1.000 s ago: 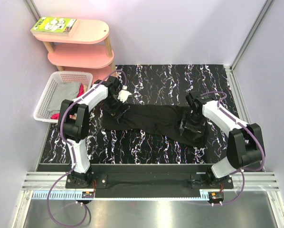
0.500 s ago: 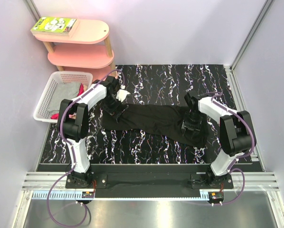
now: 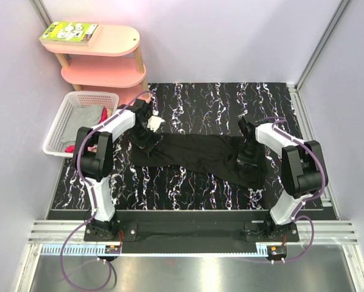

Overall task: Fold and stack the t-shirts
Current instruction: Fold the other side of the tshirt into a rectangle

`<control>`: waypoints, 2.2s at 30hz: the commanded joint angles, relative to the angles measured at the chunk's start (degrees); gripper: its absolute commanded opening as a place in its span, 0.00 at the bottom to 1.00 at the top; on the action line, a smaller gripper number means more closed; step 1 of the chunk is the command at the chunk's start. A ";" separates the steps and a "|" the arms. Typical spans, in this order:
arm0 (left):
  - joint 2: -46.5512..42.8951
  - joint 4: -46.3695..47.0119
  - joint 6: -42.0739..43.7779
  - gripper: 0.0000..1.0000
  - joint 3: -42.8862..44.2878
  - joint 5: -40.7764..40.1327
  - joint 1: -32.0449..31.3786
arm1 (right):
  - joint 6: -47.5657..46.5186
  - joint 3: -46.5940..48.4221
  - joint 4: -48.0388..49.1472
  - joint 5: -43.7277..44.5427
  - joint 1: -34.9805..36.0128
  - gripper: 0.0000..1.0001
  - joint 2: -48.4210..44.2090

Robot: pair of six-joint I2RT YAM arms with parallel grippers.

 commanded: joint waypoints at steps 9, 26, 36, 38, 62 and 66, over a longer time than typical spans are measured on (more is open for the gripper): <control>-0.03 2.87 0.99 0.98 -2.60 -0.25 2.70 | -1.83 5.21 0.12 1.47 -3.54 0.00 0.14; -0.12 3.40 2.14 0.95 -4.63 -1.30 4.02 | -2.63 23.31 -3.39 -3.36 -10.84 0.18 10.78; -2.58 0.85 1.61 0.95 0.03 1.77 3.93 | 3.96 5.75 -5.60 -12.23 -10.84 0.50 -12.75; -1.62 0.33 1.70 0.95 1.08 1.60 3.93 | 5.10 0.13 -5.34 -12.85 -10.92 0.50 -15.49; -3.11 -0.29 2.84 0.95 -0.06 1.33 3.93 | 7.13 -11.23 1.61 -3.71 -15.93 0.58 -10.58; -2.93 -0.38 2.84 0.95 0.12 1.25 3.93 | 7.22 -9.91 1.70 -2.48 -17.07 0.57 -10.14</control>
